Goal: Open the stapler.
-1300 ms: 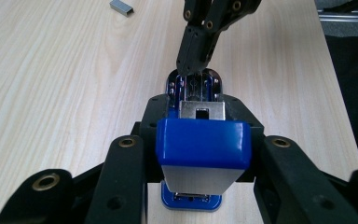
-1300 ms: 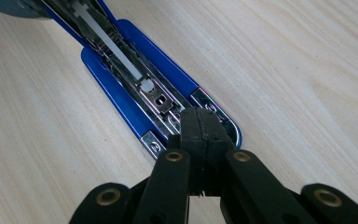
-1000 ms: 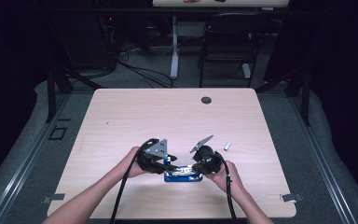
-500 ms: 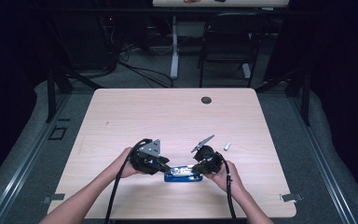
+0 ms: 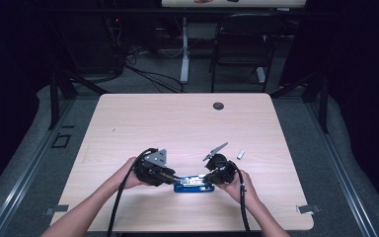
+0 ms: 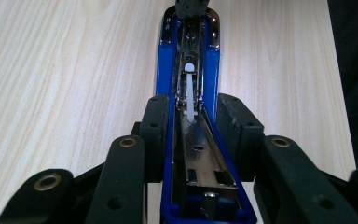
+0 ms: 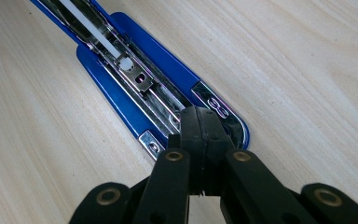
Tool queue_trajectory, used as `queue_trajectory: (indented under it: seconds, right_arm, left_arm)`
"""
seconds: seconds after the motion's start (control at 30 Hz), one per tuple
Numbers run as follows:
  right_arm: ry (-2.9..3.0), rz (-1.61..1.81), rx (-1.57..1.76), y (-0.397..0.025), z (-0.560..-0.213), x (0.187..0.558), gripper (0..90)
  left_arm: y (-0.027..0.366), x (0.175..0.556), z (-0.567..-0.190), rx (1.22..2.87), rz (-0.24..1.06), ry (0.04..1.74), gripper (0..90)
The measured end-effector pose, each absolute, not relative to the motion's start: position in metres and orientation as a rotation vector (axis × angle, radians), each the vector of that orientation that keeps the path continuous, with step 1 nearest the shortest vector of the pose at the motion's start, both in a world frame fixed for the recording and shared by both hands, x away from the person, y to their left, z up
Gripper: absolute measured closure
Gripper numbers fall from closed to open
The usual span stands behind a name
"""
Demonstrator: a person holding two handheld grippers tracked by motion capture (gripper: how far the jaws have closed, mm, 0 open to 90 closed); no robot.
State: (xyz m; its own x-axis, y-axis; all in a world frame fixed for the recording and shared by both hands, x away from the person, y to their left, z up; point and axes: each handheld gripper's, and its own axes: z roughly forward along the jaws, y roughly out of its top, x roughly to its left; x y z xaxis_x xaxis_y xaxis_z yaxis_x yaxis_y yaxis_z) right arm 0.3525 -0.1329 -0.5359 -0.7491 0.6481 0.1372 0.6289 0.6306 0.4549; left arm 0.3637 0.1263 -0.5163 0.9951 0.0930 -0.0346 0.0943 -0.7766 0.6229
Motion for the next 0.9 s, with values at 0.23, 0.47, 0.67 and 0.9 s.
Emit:
queue_trajectory:
  seconds: [0.23,0.47,0.67,0.9]
  right_arm:
    - [2.799,0.77,1.11,-0.133,-0.536,0.353,90.0]
    - [2.797,0.78,1.117,-0.134,-0.537,0.353,90.0]
    - [2.797,0.778,1.116,-0.134,-0.537,0.353,90.0]
    - [2.794,0.773,1.114,-0.133,-0.537,0.353,90.0]
  left_arm:
    - [0.129,0.366,-0.52,2.494,-0.015,0.118,65.7]
    - [0.13,0.366,-0.521,2.504,-0.015,0.113,65.7]
    - [0.13,0.365,-0.523,2.509,-0.012,0.111,65.7]
    - [0.131,0.365,-0.531,2.566,0.007,0.103,65.4]
